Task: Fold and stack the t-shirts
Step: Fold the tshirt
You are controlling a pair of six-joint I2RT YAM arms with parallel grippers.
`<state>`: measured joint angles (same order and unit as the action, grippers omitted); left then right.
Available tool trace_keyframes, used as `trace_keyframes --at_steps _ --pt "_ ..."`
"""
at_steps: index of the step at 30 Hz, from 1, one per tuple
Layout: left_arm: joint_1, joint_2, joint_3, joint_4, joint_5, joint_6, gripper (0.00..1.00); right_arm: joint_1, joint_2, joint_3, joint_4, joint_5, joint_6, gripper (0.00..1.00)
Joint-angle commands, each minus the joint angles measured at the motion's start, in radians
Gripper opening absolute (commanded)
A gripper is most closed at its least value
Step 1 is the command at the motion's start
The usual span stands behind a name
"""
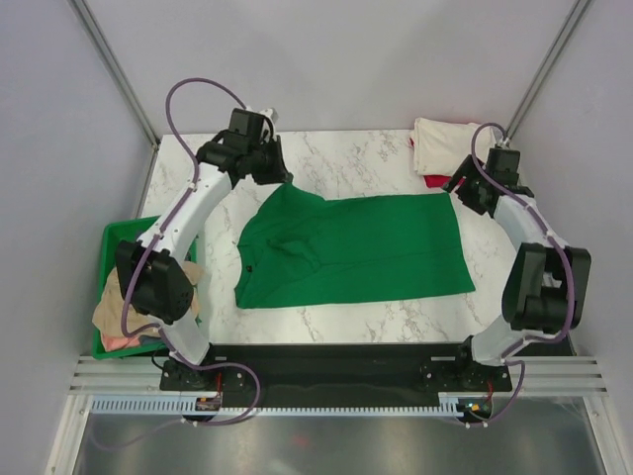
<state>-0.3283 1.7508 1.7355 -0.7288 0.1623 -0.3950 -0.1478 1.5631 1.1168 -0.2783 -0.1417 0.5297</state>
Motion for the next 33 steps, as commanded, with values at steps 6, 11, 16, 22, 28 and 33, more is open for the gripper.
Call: trace_keyframes --at_steps 6,11,16,22,28,33 --pt "-0.064 -0.054 -0.12 -0.061 -0.044 0.074 0.05 0.004 0.319 0.256 0.024 0.197 -0.053 0.7" --pt "-0.063 -0.046 -0.119 -0.069 -0.043 0.084 0.05 0.004 0.428 0.313 0.062 0.185 -0.065 0.67" --pt "-0.063 -0.047 -0.128 -0.07 -0.052 0.079 0.04 0.008 0.514 0.365 0.08 0.165 -0.062 0.65" --pt "-0.061 -0.056 -0.131 -0.07 -0.052 0.068 0.04 0.039 0.566 0.371 0.1 0.163 -0.05 0.57" --pt "-0.058 -0.045 -0.134 -0.07 -0.066 0.067 0.04 0.044 0.568 0.33 0.129 0.166 -0.048 0.26" --pt "-0.058 -0.059 -0.132 -0.07 -0.121 0.074 0.03 0.045 0.554 0.324 0.133 0.157 -0.056 0.0"
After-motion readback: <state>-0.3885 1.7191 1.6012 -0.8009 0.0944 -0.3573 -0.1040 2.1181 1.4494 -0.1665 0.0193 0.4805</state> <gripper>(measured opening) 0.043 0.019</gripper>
